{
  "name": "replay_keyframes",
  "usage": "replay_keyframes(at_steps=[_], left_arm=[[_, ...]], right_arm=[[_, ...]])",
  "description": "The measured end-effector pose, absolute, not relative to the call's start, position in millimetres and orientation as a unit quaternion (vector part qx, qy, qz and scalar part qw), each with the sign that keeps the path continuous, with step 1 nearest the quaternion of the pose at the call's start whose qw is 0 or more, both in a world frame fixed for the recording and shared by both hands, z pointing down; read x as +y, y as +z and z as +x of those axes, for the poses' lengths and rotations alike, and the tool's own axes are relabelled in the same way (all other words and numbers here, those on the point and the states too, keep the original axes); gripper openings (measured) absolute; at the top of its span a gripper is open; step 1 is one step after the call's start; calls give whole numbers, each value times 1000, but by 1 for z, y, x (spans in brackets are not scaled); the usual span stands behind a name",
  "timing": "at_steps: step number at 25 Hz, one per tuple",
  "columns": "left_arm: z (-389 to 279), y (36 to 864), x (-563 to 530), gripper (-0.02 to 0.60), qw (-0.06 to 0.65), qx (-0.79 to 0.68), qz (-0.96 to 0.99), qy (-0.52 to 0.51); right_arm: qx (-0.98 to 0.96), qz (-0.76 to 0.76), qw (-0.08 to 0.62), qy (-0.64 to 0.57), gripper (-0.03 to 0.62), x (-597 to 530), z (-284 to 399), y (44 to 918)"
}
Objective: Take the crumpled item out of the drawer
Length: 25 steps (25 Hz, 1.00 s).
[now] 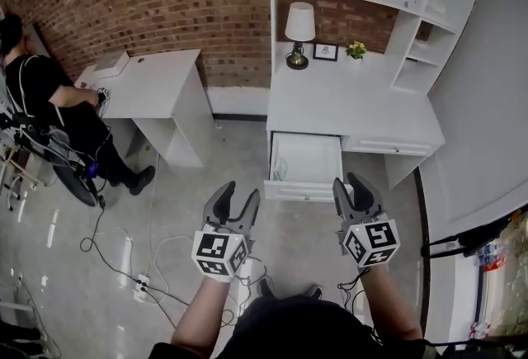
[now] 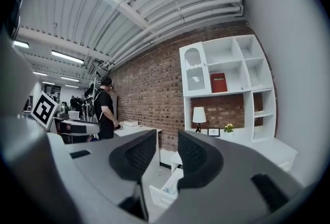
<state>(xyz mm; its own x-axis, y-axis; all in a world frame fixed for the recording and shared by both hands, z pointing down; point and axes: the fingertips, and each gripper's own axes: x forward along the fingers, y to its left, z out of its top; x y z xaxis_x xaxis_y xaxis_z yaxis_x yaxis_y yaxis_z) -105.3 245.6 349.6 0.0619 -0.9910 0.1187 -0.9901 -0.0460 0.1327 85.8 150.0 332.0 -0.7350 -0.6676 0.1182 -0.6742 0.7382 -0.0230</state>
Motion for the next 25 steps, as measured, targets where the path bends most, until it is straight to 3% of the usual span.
replay_keyframes(at_steps=[11,25], left_arm=[[-155,377,238,224,115,-650,751,-8],[-161,400,210,222,133,-637,759,25]], right_arm=[[-914,397,81,28,123,144,52,343],[-912,397,79,66,123,102,36,377]])
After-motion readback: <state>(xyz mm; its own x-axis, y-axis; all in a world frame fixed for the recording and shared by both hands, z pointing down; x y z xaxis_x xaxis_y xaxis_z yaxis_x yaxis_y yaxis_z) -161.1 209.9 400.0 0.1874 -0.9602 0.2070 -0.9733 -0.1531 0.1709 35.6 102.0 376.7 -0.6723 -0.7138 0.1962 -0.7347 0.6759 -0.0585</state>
